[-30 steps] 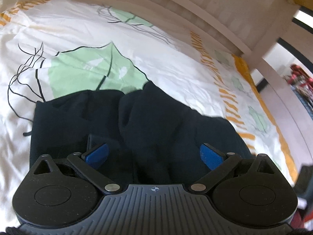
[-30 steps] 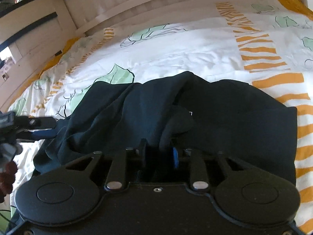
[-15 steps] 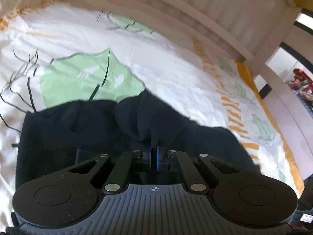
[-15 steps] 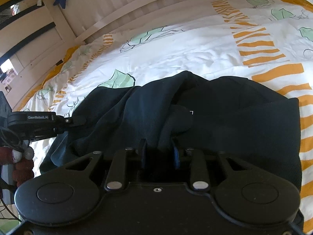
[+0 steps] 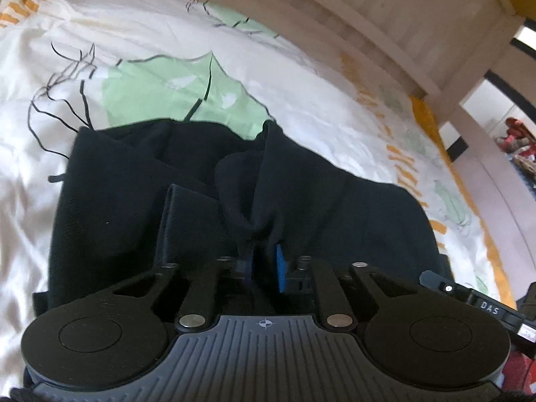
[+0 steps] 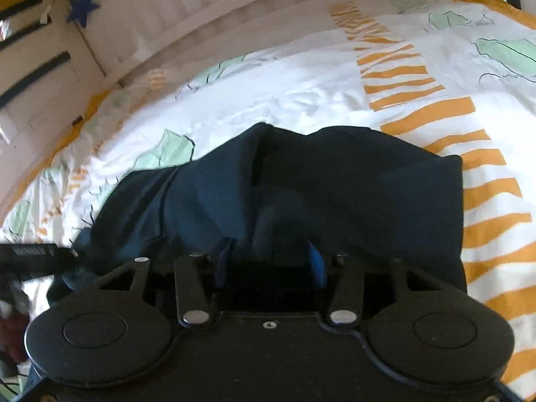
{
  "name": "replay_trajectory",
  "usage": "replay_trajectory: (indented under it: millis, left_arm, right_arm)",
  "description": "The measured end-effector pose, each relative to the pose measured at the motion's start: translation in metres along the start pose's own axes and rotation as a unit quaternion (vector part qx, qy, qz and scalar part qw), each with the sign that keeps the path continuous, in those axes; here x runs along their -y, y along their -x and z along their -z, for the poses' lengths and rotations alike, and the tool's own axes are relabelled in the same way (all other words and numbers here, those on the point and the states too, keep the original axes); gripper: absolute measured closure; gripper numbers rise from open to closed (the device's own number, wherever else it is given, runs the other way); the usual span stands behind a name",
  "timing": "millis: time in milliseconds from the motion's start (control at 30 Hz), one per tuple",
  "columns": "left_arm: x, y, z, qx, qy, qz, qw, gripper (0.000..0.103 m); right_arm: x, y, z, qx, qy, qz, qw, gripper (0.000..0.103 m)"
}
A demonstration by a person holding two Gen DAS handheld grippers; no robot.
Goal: Fold large clothes
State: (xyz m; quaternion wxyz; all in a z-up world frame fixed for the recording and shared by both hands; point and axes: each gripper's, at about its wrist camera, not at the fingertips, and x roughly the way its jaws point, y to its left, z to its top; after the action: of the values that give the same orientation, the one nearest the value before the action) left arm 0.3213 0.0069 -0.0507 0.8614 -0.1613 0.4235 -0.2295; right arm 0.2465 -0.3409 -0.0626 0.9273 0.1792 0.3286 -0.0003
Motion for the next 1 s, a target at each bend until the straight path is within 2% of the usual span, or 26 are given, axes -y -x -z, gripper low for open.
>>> replay_trajectory:
  millis: [33, 100, 167, 267, 400, 500, 600, 800, 1000]
  left_arm:
    - [0.002, 0.007, 0.001, 0.009, -0.005, -0.004, 0.9999, 0.078]
    - [0.01, 0.023, 0.003, 0.037, -0.027, -0.006, 0.9989, 0.077]
    - [0.024, 0.037, 0.007, 0.064, -0.058, -0.01, 0.9962, 0.073]
    - [0.047, 0.044, 0.016, 0.078, -0.105, -0.002, 0.9915, 0.066]
    - [0.078, 0.026, 0.033, 0.062, -0.165, 0.002, 0.9843, 0.059]
    - [0.084, 0.005, 0.047, 0.045, -0.194, -0.028, 0.9795, 0.058]
    - [0.078, -0.014, 0.058, 0.029, -0.207, -0.053, 0.9765, 0.056]
    - [0.07, -0.021, 0.072, 0.057, -0.225, -0.057, 0.971, 0.052]
    - [0.071, -0.023, 0.077, 0.066, -0.224, -0.057, 0.9706, 0.05]
  right_arm:
    - [-0.004, 0.005, -0.001, 0.008, 0.01, 0.009, 1.0, 0.037]
    - [-0.012, 0.016, -0.001, 0.031, 0.032, 0.018, 0.999, 0.036]
    - [-0.023, 0.029, 0.0, 0.057, 0.045, 0.014, 0.997, 0.036]
    - [-0.039, 0.041, 0.001, 0.081, 0.066, 0.0, 0.994, 0.036]
    - [-0.059, 0.033, 0.014, 0.061, 0.116, 0.0, 0.991, 0.036]
    - [-0.062, 0.017, 0.026, 0.035, 0.123, 0.021, 0.992, 0.035]
    - [-0.056, 0.003, 0.034, 0.02, 0.114, 0.04, 0.993, 0.035]
    - [-0.062, -0.002, 0.05, 0.036, 0.146, 0.063, 0.987, 0.033]
    - [-0.065, -0.005, 0.057, 0.045, 0.16, 0.073, 0.983, 0.03]
